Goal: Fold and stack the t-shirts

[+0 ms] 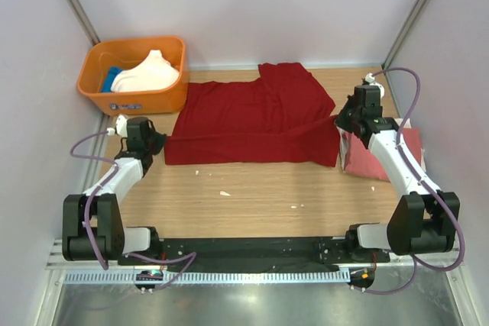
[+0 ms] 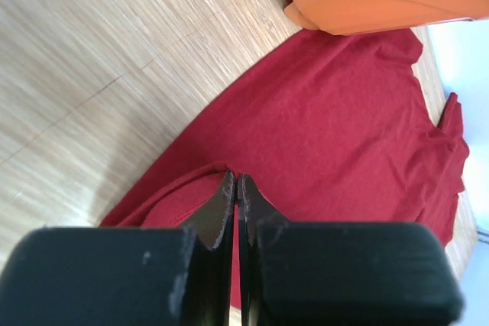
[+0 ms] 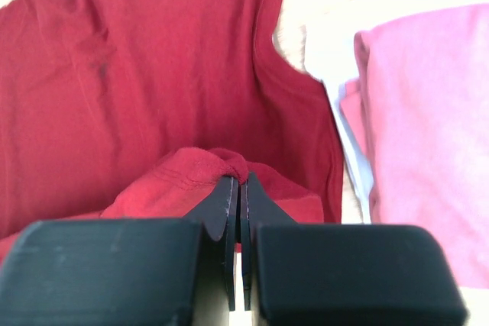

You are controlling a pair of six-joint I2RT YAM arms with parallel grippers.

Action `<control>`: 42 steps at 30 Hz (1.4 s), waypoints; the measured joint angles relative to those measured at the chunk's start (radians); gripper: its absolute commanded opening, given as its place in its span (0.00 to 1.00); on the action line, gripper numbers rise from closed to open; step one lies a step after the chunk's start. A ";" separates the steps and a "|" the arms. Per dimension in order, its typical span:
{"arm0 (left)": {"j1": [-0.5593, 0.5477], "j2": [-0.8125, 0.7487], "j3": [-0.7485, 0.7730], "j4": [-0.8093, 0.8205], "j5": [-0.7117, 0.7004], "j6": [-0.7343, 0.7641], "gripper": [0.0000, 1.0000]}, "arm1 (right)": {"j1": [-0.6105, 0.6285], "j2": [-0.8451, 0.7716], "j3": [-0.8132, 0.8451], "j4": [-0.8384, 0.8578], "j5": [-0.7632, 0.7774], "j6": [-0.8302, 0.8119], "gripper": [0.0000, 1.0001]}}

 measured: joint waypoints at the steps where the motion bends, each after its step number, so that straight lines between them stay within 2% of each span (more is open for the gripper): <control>1: 0.000 0.013 0.003 0.010 0.000 0.002 0.00 | 0.000 0.009 0.011 0.000 0.005 -0.005 0.03; 14: 0.000 0.193 0.041 0.096 0.059 0.020 0.00 | 0.000 0.147 0.137 -0.026 0.047 -0.054 0.04; 22: -0.031 0.231 0.075 0.113 0.057 0.039 0.00 | 0.000 0.165 0.151 -0.048 0.080 -0.069 0.05; 28: -0.033 0.266 0.089 0.113 0.057 0.040 0.00 | 0.000 0.257 0.228 -0.048 0.097 -0.072 0.05; 31: -0.033 0.271 0.089 0.113 0.052 0.039 0.00 | 0.000 0.306 0.262 -0.050 0.097 -0.072 0.09; 32: -0.033 0.272 0.089 0.114 0.051 0.038 0.02 | 0.000 0.327 0.281 -0.055 0.098 -0.073 0.15; 33: -0.033 0.273 0.090 0.114 0.050 0.038 0.09 | -0.001 0.349 0.303 -0.058 0.098 -0.072 0.23; 34: -0.032 0.278 0.095 0.116 0.050 0.038 0.19 | -0.002 0.373 0.328 -0.061 0.101 -0.072 0.33; 35: -0.033 0.285 0.101 0.115 0.051 0.042 0.38 | -0.002 0.397 0.354 -0.059 0.105 -0.069 0.47; 39: -0.032 0.317 0.151 0.100 0.072 0.065 0.62 | -0.007 0.444 0.397 -0.063 0.113 -0.071 0.54; 41: -0.033 0.300 0.154 0.085 0.073 0.077 0.70 | -0.009 0.425 0.377 -0.055 0.111 -0.069 0.55; 42: -0.033 0.284 0.151 0.073 0.072 0.081 0.70 | -0.009 0.401 0.346 -0.047 0.108 -0.067 0.54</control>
